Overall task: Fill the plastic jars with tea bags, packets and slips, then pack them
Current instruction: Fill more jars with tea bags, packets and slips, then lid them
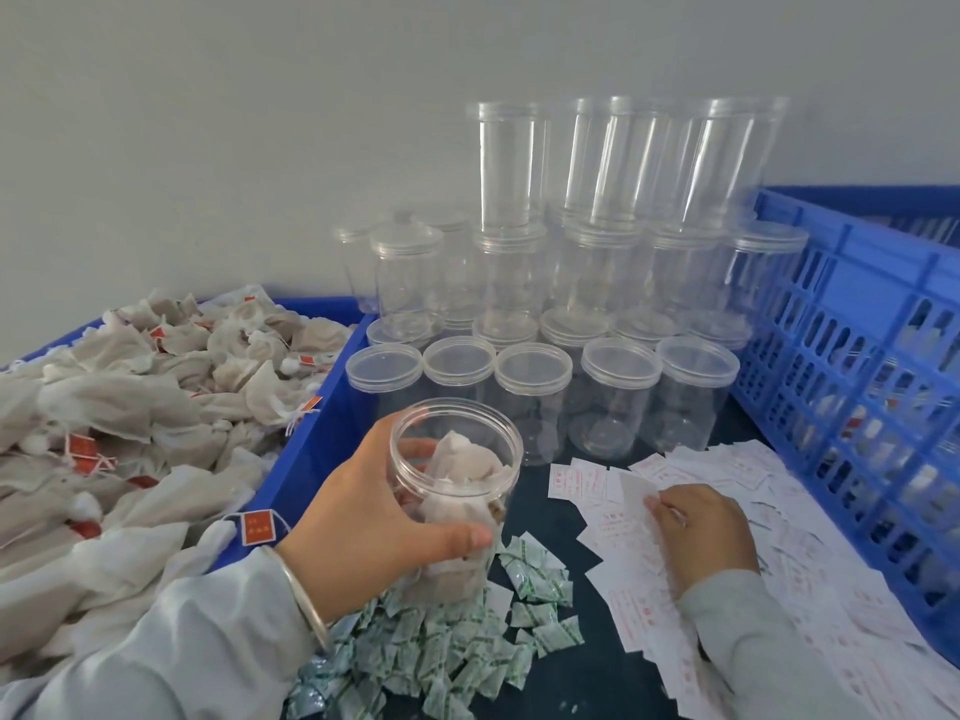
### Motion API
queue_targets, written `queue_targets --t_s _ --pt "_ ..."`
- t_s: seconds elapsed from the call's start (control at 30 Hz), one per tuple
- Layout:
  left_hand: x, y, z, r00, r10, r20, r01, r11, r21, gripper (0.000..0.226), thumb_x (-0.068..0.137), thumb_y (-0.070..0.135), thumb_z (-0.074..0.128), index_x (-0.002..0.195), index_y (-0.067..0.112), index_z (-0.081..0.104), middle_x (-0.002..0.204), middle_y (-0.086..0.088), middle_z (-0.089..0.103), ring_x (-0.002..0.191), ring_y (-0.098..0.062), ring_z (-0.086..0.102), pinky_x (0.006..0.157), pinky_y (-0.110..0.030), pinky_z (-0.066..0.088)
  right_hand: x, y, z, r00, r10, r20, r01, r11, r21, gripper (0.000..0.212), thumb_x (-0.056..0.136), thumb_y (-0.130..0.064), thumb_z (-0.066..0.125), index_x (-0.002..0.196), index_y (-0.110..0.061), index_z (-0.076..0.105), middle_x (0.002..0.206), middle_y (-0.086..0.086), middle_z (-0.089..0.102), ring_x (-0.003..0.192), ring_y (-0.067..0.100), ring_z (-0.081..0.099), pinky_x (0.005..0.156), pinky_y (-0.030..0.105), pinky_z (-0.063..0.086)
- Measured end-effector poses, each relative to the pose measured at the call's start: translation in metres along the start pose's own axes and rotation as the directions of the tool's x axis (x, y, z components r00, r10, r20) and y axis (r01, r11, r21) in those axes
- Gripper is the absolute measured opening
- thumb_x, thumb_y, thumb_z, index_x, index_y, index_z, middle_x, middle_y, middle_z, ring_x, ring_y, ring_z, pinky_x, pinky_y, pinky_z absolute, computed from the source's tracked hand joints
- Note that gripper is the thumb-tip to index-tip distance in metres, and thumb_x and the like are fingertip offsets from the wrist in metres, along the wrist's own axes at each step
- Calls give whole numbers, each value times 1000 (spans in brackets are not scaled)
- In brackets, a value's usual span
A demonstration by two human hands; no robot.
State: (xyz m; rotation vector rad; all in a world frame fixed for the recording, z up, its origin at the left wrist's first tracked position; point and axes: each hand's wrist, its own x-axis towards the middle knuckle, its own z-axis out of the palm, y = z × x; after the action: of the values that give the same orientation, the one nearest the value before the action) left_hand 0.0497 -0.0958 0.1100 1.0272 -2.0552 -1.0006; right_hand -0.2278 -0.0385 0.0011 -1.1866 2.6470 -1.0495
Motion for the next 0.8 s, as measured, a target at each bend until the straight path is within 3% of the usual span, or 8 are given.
queue_targets --t_s 0.1,0.2,0.33,0.43,0.5,0.63,0.73,0.8 --pt "1 -2 1 999 16 29 -16 1000 27 82 45 40 92 109 52 42 108 22 61 96 16 56 69 3 39 -6 -9 -8 991 -29 -130 47 990 134 24 92 -12 60 109 3 69 114 15 65 108 30 52 91 30 36" --pt "-1 -2 4 997 25 77 -30 998 56 86 40 50 87 113 52 41 107 28 58 98 17 54 70 3 39 -14 -28 -22 967 -78 -244 138 961 238 22 90 -9 62 104 6 69 104 16 66 91 22 53 84 20 35" --pt "-2 0 6 989 40 139 -55 993 106 86 38 60 80 112 59 35 108 39 50 99 18 52 75 1 40 -35 -70 -47 884 -308 -352 422 850 316 3 82 -1 70 83 0 72 78 -3 60 67 9 54 66 -2 37" --pt "-2 -1 5 986 55 154 -76 989 128 87 42 60 81 113 62 32 112 31 52 99 13 55 81 -5 45 -53 -102 -61 849 -426 -311 528 680 509 21 78 -8 76 82 -27 67 76 -20 64 72 3 63 68 1 43" --pt "-3 -2 5 986 74 153 -93 988 124 88 44 56 83 117 59 33 114 27 53 98 9 57 82 -10 47 -61 -121 -65 790 -543 -284 602 600 527 20 75 -14 70 82 -32 69 72 -20 66 75 -1 63 69 5 45" --pt "-3 -2 6 983 113 143 -126 989 79 86 46 44 85 118 52 39 109 25 59 95 7 60 79 -12 50 -66 -142 -60 658 -735 -163 742 595 309 16 73 -12 66 83 -15 78 76 -6 71 73 13 62 71 22 48" --pt "-2 -2 6 983 122 140 -136 986 93 82 47 44 85 115 51 40 108 25 58 95 6 60 79 -14 51 -66 -145 -57 648 -762 -23 746 628 220 21 78 -16 59 88 -14 78 80 -2 68 79 22 59 74 39 50" --pt "-1 -3 6 982 129 138 -141 987 80 82 46 44 84 114 52 40 108 30 57 96 9 59 78 -10 49 -67 -143 -58 659 -748 86 712 656 250 31 83 -29 51 99 -20 76 90 -5 64 91 16 53 86 36 43"
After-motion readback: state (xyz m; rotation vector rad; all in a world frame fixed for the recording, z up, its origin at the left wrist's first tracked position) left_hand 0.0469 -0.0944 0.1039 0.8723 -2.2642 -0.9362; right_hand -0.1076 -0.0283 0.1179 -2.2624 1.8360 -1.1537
